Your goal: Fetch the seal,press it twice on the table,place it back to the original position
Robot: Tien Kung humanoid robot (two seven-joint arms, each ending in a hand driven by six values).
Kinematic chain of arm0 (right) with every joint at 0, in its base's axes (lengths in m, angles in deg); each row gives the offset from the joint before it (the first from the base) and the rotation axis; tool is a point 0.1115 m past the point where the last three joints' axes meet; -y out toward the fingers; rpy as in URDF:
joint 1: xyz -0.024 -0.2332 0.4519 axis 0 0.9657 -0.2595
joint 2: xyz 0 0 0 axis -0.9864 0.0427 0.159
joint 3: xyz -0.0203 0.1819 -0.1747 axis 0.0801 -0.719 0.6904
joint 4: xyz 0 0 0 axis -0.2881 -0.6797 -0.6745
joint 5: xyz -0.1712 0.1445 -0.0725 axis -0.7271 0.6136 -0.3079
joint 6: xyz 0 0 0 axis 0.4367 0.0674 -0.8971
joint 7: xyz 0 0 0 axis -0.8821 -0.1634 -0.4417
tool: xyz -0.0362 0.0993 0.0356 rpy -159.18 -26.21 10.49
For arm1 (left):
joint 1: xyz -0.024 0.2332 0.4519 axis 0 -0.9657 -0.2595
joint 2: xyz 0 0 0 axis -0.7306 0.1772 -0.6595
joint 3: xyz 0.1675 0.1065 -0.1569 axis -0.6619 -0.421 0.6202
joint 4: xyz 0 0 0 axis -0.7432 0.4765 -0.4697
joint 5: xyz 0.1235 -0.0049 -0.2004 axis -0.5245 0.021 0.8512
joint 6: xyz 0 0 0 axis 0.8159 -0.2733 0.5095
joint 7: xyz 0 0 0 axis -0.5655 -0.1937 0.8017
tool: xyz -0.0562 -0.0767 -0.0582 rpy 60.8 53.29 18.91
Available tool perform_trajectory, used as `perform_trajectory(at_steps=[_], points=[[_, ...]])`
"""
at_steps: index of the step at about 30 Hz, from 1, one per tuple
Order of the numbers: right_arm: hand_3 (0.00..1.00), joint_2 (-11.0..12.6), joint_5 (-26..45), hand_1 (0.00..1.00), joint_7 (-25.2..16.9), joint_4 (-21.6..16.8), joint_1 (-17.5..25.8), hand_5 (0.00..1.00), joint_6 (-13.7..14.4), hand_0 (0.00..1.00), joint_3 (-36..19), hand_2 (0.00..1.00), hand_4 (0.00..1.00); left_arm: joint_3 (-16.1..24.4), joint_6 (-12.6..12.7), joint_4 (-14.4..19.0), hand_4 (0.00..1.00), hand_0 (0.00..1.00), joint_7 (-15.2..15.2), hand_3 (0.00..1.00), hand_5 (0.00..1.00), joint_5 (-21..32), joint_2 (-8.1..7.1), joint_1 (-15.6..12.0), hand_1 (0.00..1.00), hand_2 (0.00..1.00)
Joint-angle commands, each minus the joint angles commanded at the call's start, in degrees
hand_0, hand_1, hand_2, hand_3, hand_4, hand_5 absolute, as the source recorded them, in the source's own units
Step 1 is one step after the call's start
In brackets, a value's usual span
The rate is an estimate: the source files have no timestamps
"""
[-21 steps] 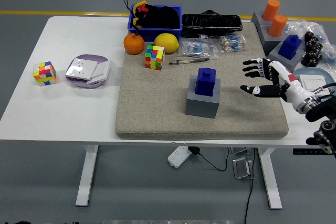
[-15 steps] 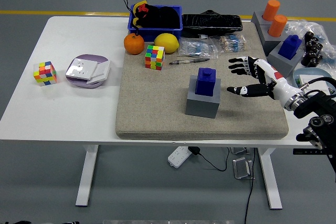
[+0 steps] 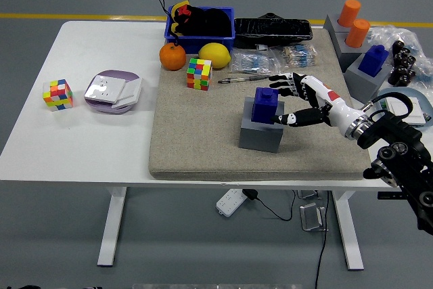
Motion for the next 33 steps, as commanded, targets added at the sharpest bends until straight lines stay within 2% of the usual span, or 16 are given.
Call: perform_trajectory(at_steps=[10,11,16,17,33], points=[[0.801,-0.9,0.2,0.736,-0.8,0.5,-1.1,0.003,1.3,0.808,2.6,0.764,0.964,-0.9,0.0,0.1,0.817,0.820,0.1,0.835,0.433,0.5,-0.22,0.0,0.817,0.790],[0.772,-0.9,0.2,0.685,-1.0,0.6,-1.2,0.002,1.6,0.767,2.8,0.699,0.954,-1.0,0.0,0.1,0.816,0.820,0.1,0.836,0.433,0.5,-0.23,0.0,0.817,0.791],[0.772,-1.0,-0.3,0.685,-1.6,0.9,-1.4,0.002,3.0,0.767,3.4,0.699,0.954,-1.0,0.0,0.1,0.816,0.820,0.0,0.836,0.433,0.3,-0.29,0.1,0.817,0.791],[0.740,-1.0,-0.4,0.650,-1.6,1.0,-1.4,0.002,3.2,0.722,3.5,0.655,0.911,-1.0,0.0,0.1,0.817,0.820,0.0,0.835,0.433,0.3,-0.30,0.1,0.817,0.792],[0.714,-1.1,-0.4,0.621,-2.7,2.9,-1.8,0.002,5.1,0.691,5.8,0.619,0.864,-1.0,0.0,0.1,0.816,0.820,0.0,0.835,0.432,0.2,-0.16,0.0,0.818,0.791]])
